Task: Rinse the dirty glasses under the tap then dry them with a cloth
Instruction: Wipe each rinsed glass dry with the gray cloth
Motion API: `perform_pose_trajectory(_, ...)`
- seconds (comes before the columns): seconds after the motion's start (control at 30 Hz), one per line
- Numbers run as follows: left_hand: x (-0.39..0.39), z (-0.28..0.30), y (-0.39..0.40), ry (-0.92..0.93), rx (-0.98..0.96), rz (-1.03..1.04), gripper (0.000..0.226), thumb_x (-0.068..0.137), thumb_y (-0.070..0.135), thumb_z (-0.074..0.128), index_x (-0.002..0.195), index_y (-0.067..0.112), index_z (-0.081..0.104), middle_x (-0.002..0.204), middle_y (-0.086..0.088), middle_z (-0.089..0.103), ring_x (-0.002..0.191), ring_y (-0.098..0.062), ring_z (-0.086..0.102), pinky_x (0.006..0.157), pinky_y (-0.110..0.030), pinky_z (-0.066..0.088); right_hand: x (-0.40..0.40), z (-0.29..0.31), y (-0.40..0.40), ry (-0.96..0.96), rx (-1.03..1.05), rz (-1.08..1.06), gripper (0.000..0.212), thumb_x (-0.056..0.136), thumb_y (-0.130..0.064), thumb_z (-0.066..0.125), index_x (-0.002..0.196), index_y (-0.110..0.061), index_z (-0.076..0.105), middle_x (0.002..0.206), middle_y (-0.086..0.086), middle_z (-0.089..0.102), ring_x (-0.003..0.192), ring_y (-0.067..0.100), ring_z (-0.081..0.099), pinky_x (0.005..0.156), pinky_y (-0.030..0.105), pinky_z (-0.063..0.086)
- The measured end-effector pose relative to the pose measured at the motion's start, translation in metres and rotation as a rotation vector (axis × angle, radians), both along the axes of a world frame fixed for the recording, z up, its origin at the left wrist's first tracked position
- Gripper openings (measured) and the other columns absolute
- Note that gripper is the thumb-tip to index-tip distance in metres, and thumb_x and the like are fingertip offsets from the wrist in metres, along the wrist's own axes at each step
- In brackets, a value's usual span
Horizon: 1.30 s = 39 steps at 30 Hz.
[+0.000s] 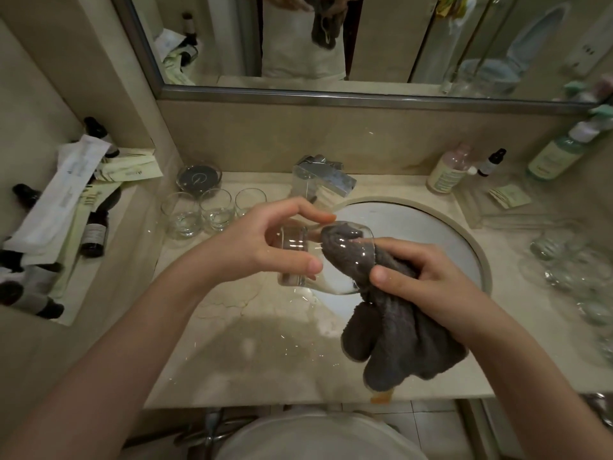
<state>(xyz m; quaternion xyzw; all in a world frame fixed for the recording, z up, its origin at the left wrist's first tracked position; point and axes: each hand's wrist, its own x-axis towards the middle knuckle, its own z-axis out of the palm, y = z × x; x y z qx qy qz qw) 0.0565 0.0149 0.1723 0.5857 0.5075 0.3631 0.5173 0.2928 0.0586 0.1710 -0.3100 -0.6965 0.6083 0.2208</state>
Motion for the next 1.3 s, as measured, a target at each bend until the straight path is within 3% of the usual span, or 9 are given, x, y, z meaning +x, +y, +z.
perform_pose_trajectory(0.1, -0.002, -0.001, 0.002, -0.046, -0.012, -0.012, 0.048, 0.059, 0.025, 0.083, 0.104, 0.031, 0.068, 0.104, -0.001, 0.071, 0.075, -0.022, 0.071, 0.067, -0.034, 0.059, 0.004, 0.005, 0.005, -0.023, 0.071, -0.015, 0.04, 0.063, -0.04, 0.077, 0.103, -0.035, 0.073, 0.103, -0.005, 0.073, 0.095, 0.011, 0.069, 0.081, 0.019, 0.051)
perform_pose_trajectory(0.3, -0.002, -0.007, 0.003, -0.109, -0.048, -0.013, 0.048, 0.057, 0.031, 0.078, 0.105, 0.031, 0.068, 0.099, 0.0, 0.073, 0.083, -0.022, 0.072, 0.068, -0.03, 0.059, 0.004, 0.007, 0.008, -0.034, 0.091, -0.033, 0.046, 0.053, -0.039, 0.082, 0.098, -0.032, 0.074, 0.105, -0.005, 0.07, 0.098, 0.012, 0.067, 0.082, 0.018, 0.05)
perform_pose_trajectory(0.43, 0.002, -0.015, 0.003, -0.181, -0.053, -0.018, 0.045, 0.058, 0.031, 0.078, 0.103, 0.036, 0.072, 0.112, -0.017, 0.068, 0.101, -0.042, 0.067, 0.085, -0.067, 0.051, -0.004, 0.012, 0.003, 0.022, -0.027, 0.109, 0.032, 0.063, -0.031, 0.077, 0.095, -0.031, 0.076, 0.087, -0.006, 0.073, 0.084, 0.009, 0.069, 0.074, 0.016, 0.049)
perform_pose_trajectory(0.6, 0.007, -0.02, 0.001, -0.245, -0.078, 0.011, 0.046, 0.057, 0.029, 0.078, 0.103, 0.034, 0.073, 0.117, -0.023, 0.063, 0.106, -0.049, 0.061, 0.084, -0.078, 0.041, -0.006, 0.016, 0.005, -0.008, -0.047, 0.171, 0.029, 0.068, -0.018, 0.08, 0.093, -0.032, 0.077, 0.082, -0.01, 0.072, 0.079, 0.003, 0.067, 0.071, 0.013, 0.047)
perform_pose_trajectory(0.8, 0.011, -0.018, 0.001, -0.259, -0.092, 0.045, 0.043, 0.055, 0.032, 0.076, 0.098, 0.039, 0.073, 0.113, -0.011, 0.067, 0.106, -0.049, 0.06, 0.084, -0.077, 0.041, -0.004, 0.008, 0.005, -0.009, 0.047, 0.052, 0.034, 0.064, -0.034, 0.078, 0.097, -0.027, 0.076, 0.092, -0.003, 0.073, 0.088, 0.01, 0.069, 0.076, 0.018, 0.049)
perform_pose_trajectory(0.93, 0.01, -0.018, 0.002, -0.262, -0.103, 0.07, 0.045, 0.055, 0.033, 0.076, 0.099, 0.04, 0.073, 0.111, -0.011, 0.068, 0.103, -0.047, 0.063, 0.084, -0.075, 0.042, -0.004, 0.004, 0.005, -0.059, 0.183, -0.041, 0.039, 0.06, -0.043, 0.078, 0.097, -0.031, 0.075, 0.106, -0.012, 0.068, 0.103, 0.009, 0.064, 0.086, 0.016, 0.046)
perform_pose_trajectory(1.07, 0.012, -0.024, 0.005, -0.276, -0.119, 0.073, 0.048, 0.054, 0.032, 0.076, 0.102, 0.034, 0.073, 0.108, -0.012, 0.071, 0.097, -0.044, 0.067, 0.081, -0.066, 0.05, -0.004, 0.005, 0.005, -0.101, 0.106, -0.005, 0.035, 0.061, -0.047, 0.077, 0.094, -0.034, 0.075, 0.09, -0.008, 0.071, 0.087, 0.007, 0.067, 0.074, 0.019, 0.049)
perform_pose_trajectory(1.2, 0.017, -0.025, 0.009, -0.344, -0.175, 0.069, 0.05, 0.055, 0.03, 0.075, 0.104, 0.022, 0.074, 0.114, -0.017, 0.066, 0.094, -0.031, 0.071, 0.066, -0.041, 0.059, -0.006, 0.01, 0.005, -0.031, -0.055, 0.093, 0.014, 0.07, -0.02, 0.077, 0.072, -0.034, 0.075, 0.067, -0.014, 0.067, 0.066, -0.001, 0.063, 0.063, 0.01, 0.045)
perform_pose_trajectory(1.3, 0.02, -0.025, 0.009, -0.357, -0.217, 0.018, 0.043, 0.056, 0.03, 0.074, 0.098, 0.024, 0.077, 0.112, -0.01, 0.069, 0.095, -0.031, 0.071, 0.067, -0.04, 0.059, -0.006, 0.009, 0.006, -0.038, -0.148, 0.204, 0.006, 0.069, -0.021, 0.079, 0.068, -0.025, 0.074, 0.066, -0.01, 0.065, 0.066, 0.003, 0.062, 0.064, 0.014, 0.046)
